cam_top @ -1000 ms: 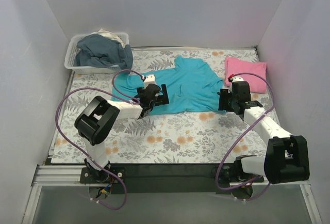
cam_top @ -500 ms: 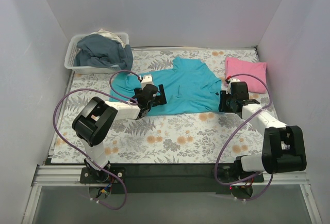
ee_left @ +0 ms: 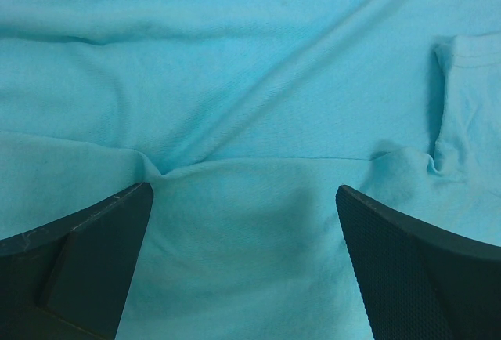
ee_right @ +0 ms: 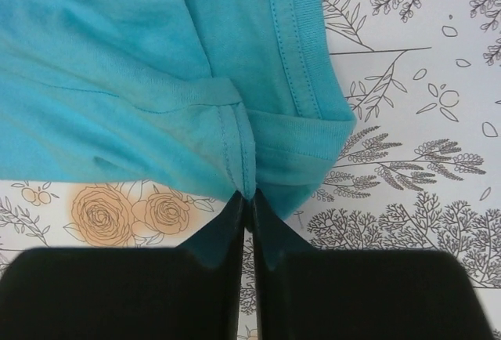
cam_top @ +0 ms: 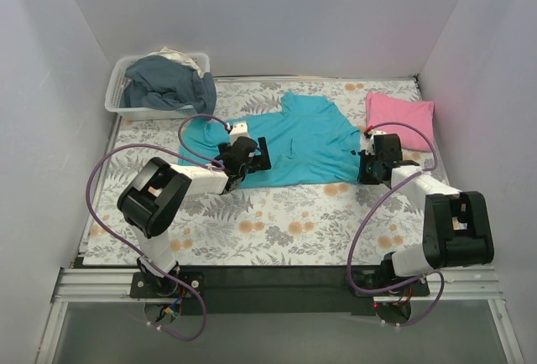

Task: Fold and stack the t-shirts
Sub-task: Fold the tshirt

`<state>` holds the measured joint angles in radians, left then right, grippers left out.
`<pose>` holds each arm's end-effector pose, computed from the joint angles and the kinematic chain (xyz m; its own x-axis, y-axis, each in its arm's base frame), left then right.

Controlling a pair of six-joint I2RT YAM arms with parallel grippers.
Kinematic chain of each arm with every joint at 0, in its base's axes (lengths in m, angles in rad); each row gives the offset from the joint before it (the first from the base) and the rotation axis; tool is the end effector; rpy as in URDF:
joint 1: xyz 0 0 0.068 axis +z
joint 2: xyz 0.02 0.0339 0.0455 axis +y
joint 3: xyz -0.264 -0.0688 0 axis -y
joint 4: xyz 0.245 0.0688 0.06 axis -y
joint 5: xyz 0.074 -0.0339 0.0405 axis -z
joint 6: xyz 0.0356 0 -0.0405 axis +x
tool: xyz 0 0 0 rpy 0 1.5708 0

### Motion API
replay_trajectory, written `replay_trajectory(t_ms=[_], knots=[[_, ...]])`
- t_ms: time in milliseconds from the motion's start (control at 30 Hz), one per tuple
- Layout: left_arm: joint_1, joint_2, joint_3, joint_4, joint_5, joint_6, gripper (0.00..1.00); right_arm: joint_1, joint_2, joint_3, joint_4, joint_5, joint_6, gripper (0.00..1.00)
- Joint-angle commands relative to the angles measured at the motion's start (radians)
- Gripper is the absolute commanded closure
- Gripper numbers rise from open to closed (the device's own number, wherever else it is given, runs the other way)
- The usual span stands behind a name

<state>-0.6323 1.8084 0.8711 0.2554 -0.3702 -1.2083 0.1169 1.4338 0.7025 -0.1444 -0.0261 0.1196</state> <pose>0.2970 -0.2016 0.1406 -0.4836 -0.7263 -0.4885 -0.3604 0.6738 -0.6451 0.2746 0.0332 0.1719 -0.7732 0.0293 -0.6335 -0.0412 0.9945 0.0963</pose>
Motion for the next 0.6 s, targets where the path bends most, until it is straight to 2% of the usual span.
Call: replay_trajectory(t_ms=[0,200,367,500,567], knots=[[0.008,-0.017,-0.026,-0.062,-0.003,-0.007,0.02,-0.006,-0.041,0.005,0.003,0.059,-0.011,0.99],[0.016,-0.017,-0.029,-0.067,-0.003,-0.014,0.02,-0.019,-0.111,-0.003,-0.095,0.184,-0.02,0.99],[0.02,-0.032,-0.04,-0.061,0.01,-0.017,0.02,-0.039,-0.115,-0.006,-0.109,0.173,-0.023,0.99],[0.02,-0.05,-0.047,-0.056,-0.002,-0.008,0.02,-0.04,-0.092,0.014,-0.118,0.16,-0.026,0.63],[0.019,-0.072,-0.05,-0.054,-0.004,-0.004,0.02,-0.04,-0.093,0.023,-0.119,0.153,-0.028,0.54]])
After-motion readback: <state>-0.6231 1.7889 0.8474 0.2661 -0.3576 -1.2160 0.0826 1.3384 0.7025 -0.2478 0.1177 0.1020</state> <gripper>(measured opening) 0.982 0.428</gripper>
